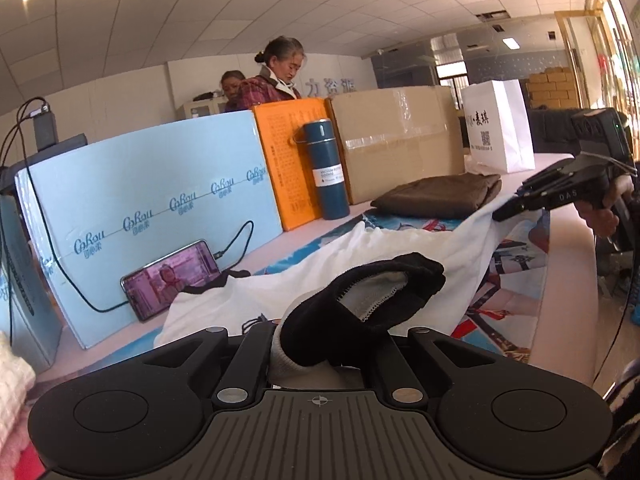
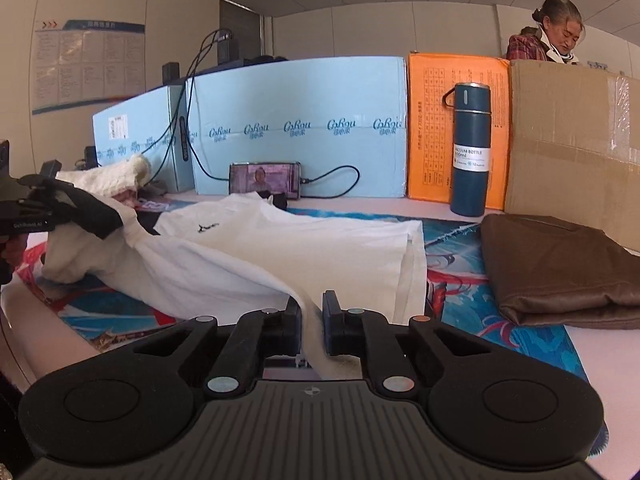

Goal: Fold clothes

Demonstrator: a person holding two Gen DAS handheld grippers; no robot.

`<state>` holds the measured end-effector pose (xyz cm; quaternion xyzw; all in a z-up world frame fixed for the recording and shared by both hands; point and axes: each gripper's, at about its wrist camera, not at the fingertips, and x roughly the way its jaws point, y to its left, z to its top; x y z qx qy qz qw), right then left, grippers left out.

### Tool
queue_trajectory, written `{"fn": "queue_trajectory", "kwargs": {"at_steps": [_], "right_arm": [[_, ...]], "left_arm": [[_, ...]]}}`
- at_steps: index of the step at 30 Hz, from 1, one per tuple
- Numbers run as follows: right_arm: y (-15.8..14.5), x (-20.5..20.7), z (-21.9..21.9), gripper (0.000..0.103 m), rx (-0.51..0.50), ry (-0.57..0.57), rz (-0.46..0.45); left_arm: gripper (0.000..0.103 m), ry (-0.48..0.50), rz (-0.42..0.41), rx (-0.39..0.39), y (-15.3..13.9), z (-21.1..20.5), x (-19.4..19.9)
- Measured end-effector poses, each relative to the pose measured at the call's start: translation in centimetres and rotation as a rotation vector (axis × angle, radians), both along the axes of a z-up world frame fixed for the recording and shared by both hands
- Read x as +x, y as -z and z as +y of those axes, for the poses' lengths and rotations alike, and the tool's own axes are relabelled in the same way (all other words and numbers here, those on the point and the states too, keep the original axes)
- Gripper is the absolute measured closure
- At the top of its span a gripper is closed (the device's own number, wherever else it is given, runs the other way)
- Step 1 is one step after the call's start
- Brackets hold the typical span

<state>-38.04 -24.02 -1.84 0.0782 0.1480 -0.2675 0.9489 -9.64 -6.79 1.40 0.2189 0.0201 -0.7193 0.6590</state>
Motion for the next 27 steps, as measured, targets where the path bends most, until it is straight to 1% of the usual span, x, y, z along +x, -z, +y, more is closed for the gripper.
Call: {"fn": "queue_trajectory", "kwargs": {"at_steps": [1, 3, 5, 7, 9, 11, 13, 14, 15, 17, 18, 19, 21, 23, 24, 25, 26, 27], "right_arm": [[-0.4, 0.3, -0.8, 0.095, -0.003, -0.008, -0.027], [-1.0, 1.2, -2.5, 0.095, 0.0, -0.017, -0.061], [-1.0, 2.3, -3.9, 0.095, 0.012, -0.017, -0.067], [-0.9, 3.4, -5.2, 0.095, 0.02, -0.019, -0.056], [-0.7, 4.4, -6.2, 0.095, 0.03, -0.017, -0.036], [-0.5, 5.1, -6.8, 0.095, 0.04, -0.007, -0.008], [-0.2, 5.6, -7.4, 0.092, 0.059, 0.021, 0.025], [0.0, 5.7, -7.8, 0.084, 0.072, 0.041, 0.04], [0.1, 5.8, -8.0, 0.07, 0.085, 0.069, 0.051], [0.4, 5.7, -8.6, 0.063, 0.113, 0.14, 0.073], [0.4, 5.6, -8.8, 0.056, 0.125, 0.175, 0.079], [0.5, 5.5, -9.0, 0.053, 0.139, 0.21, 0.087], [0.5, 5.4, -9.2, 0.04, 0.174, 0.286, 0.087], [0.3, 5.0, -9.3, 0.037, 0.215, 0.34, 0.056], [0.3, 4.8, -9.2, 0.031, 0.235, 0.37, 0.037], [0.1, 4.5, -9.0, 0.028, 0.255, 0.405, 0.011], [-0.1, 4.2, -8.7, 0.023, 0.273, 0.441, -0.012], [-0.3, 4.0, -8.3, 0.022, 0.289, 0.478, -0.028]], "left_arm": [[0.098, 0.014, -0.022, 0.009, -0.4, -0.6, 0.6], [0.098, 0.042, -0.031, 0.034, -0.8, -2.1, 1.8], [0.098, 0.072, -0.046, 0.071, -0.8, -3.5, 2.5], [0.098, 0.094, -0.052, 0.129, -0.4, -5.2, 3.5], [0.091, 0.094, -0.049, 0.167, 0.3, -6.9, 4.6], [0.089, 0.073, -0.034, 0.201, 1.0, -8.0, 5.6], [0.076, 0.043, -0.019, 0.233, 1.8, -8.9, 6.8], [0.065, 0.011, -0.012, 0.234, 2.1, -9.0, 7.4], [0.055, -0.024, -0.007, 0.233, 2.4, -9.1, 8.0], [0.045, -0.094, 0.009, 0.215, 2.5, -8.6, 9.2], [0.045, -0.137, 0.014, 0.204, 2.4, -8.3, 9.7], [0.044, -0.18, 0.019, 0.193, 2.4, -7.9, 10.2], [0.044, -0.274, 0.061, 0.164, 1.9, -6.6, 11.2], [0.044, -0.344, 0.177, 0.118, 1.1, -4.5, 12.1], [0.044, -0.355, 0.241, 0.097, 0.8, -3.4, 12.5], [0.044, -0.355, 0.267, 0.076, 0.7, -2.2, 12.1], [0.042, -0.354, 0.288, 0.055, 0.6, -1.0, 11.6], [0.037, -0.353, 0.309, 0.034, 0.4, 0.1, 11.1]]}}
